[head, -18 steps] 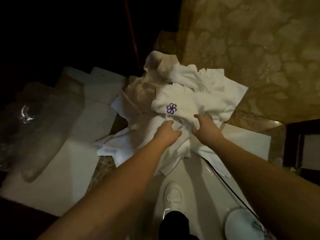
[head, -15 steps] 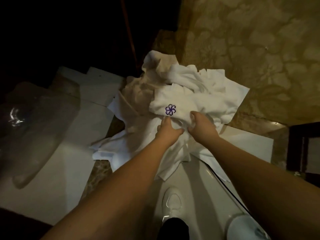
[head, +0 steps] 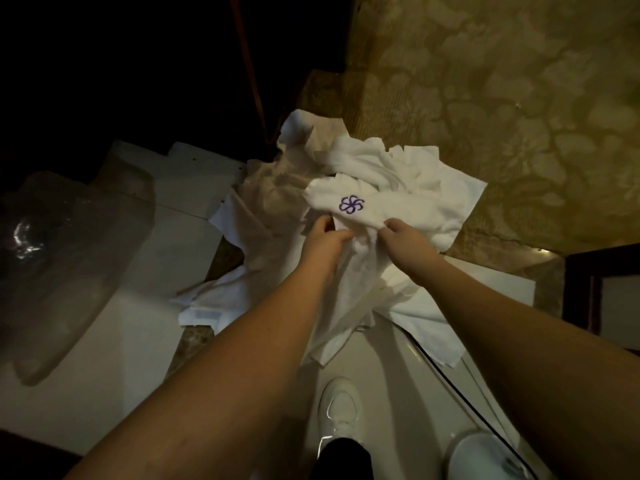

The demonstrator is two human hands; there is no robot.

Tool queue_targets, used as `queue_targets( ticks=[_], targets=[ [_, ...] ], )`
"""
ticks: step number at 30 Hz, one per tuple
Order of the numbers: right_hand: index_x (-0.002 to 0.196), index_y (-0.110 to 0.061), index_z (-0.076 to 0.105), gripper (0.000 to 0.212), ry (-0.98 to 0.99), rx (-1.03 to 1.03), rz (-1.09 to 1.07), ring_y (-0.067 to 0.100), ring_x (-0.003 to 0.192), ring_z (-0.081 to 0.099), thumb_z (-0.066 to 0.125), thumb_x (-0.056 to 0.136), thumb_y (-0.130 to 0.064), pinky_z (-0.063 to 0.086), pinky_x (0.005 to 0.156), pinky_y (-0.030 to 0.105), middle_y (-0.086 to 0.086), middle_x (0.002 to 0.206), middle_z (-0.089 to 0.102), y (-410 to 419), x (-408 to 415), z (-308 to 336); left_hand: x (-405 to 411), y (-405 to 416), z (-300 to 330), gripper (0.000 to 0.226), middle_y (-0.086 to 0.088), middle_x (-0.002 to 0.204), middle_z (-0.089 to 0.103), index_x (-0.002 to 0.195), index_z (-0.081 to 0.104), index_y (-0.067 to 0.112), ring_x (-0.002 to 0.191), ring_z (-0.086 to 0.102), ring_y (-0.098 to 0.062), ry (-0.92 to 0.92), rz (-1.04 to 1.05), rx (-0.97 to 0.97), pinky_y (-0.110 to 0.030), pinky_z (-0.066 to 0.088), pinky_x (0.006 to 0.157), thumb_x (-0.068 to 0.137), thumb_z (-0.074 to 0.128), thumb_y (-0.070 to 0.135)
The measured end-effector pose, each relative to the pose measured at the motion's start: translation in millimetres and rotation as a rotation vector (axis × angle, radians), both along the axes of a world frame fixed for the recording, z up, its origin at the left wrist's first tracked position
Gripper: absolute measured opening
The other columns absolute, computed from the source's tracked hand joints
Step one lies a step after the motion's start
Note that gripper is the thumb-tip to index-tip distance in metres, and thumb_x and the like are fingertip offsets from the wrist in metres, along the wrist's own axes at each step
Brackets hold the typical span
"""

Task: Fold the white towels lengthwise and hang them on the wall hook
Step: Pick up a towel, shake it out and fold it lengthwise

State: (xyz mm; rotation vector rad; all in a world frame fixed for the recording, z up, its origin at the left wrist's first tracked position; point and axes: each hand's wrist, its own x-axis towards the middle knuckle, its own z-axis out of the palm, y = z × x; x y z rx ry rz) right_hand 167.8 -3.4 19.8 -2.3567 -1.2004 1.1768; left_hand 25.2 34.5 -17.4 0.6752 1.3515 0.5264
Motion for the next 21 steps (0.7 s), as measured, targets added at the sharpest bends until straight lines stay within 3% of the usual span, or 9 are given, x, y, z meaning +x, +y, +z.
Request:
queue_targets(
  ticks=[2,4,6,8,10,13,15,18,21],
  targets=[
    [0.086,-0.008,0.057,0.025,0.045,0.004,-0.002,0.029,0.087,0.05,0.041,0.101,-0.02,0.036,0.073,0.038,0.011,0.085,0.055,-6,-6,22,-3,-4,22,0.046,-0.007,0.116,0.071,0.126,0.059,0.023,0.105,0.068,-0.026,-0.029,0.012,-0.033,-0.043,0.056,0.091,0.083,0.067,0.007],
    [0.085,-0.008,0.055,0.021,0.129,-0.001,-0.036,0.028,0.086,0.049,0.042,0.101,-0.012,0.041,0.076,0.041,0.01,0.087,0.051,-13,-12,43,-8,-8,45,0.046,-0.011,0.119,0.07,0.133,0.056,0.016,0.106,0.068,-0.027,-0.036,0.035,-0.062,-0.043,0.056,0.094,0.089,0.064,0.007],
    [0.079,-0.015,0.055,0.023,0.229,-0.021,-0.095,0.014,0.075,0.049,0.043,0.098,-0.009,0.043,0.07,0.033,0.002,0.082,0.05,-17,-13,65,-17,-11,69,0.027,-0.01,0.098,0.076,0.121,0.063,0.01,0.089,0.073,-0.021,-0.036,0.063,-0.063,-0.034,0.061,0.078,0.094,0.061,0.007],
    [0.071,-0.022,0.051,0.03,0.259,-0.004,-0.077,0.006,0.066,0.044,0.043,0.096,-0.008,0.04,0.066,0.027,-0.005,0.075,0.048,-25,-14,87,-26,-15,97,0.012,0.002,0.065,0.073,0.097,0.066,0.014,0.058,0.07,-0.007,-0.053,0.06,-0.068,-0.02,0.053,0.049,0.096,0.057,0.006],
    [0.07,-0.022,0.052,0.03,0.297,-0.004,-0.074,0.005,0.067,0.045,0.044,0.094,-0.006,0.042,0.075,0.033,-0.006,0.075,0.049,-34,-18,108,-37,-20,127,0.013,0.005,0.055,0.068,0.086,0.063,0.013,0.049,0.066,-0.005,-0.025,0.029,-0.066,-0.017,0.048,0.042,0.095,0.057,0.007],
    [0.07,-0.023,0.054,0.028,0.352,0.026,-0.104,0.006,0.068,0.046,0.046,0.092,-0.009,0.041,0.079,0.035,-0.006,0.075,0.051,-49,-29,148,-53,-30,176,0.004,-0.007,0.084,0.076,0.094,0.069,0.015,0.083,0.072,-0.021,0.007,-0.013,-0.015,-0.034,0.06,0.075,0.093,0.066,0.017],
    [0.07,-0.023,0.055,0.023,0.381,0.058,-0.114,0.006,0.067,0.046,0.046,0.089,-0.012,0.041,0.072,0.029,-0.005,0.075,0.051,-56,-37,179,-65,-37,210,0.011,-0.013,0.101,0.074,0.101,0.071,0.014,0.099,0.07,-0.03,0.023,-0.006,0.002,-0.045,0.056,0.093,0.092,0.069,0.02],
    [0.074,-0.026,0.057,0.013,0.438,0.087,-0.142,0.007,0.068,0.05,0.048,0.081,-0.022,0.042,0.07,0.027,-0.007,0.076,0.055,-69,-54,230,-88,-49,266,0.016,-0.018,0.109,0.073,0.107,0.073,0.011,0.105,0.069,-0.033,0.007,0.04,0.045,-0.05,0.054,0.097,0.092,0.069,0.018],
    [0.077,-0.012,0.058,0.016,0.47,0.119,-0.145,0.02,0.073,0.045,0.048,0.075,-0.025,0.043,0.076,0.043,0.008,0.077,0.052,-88,-71,283,-113,-64,329,0.012,-0.018,0.11,0.073,0.104,0.072,0.015,0.097,0.071,-0.028,-0.067,0.065,0.099,-0.042,0.057,0.089,0.096,0.064,0.014]
  ],
)
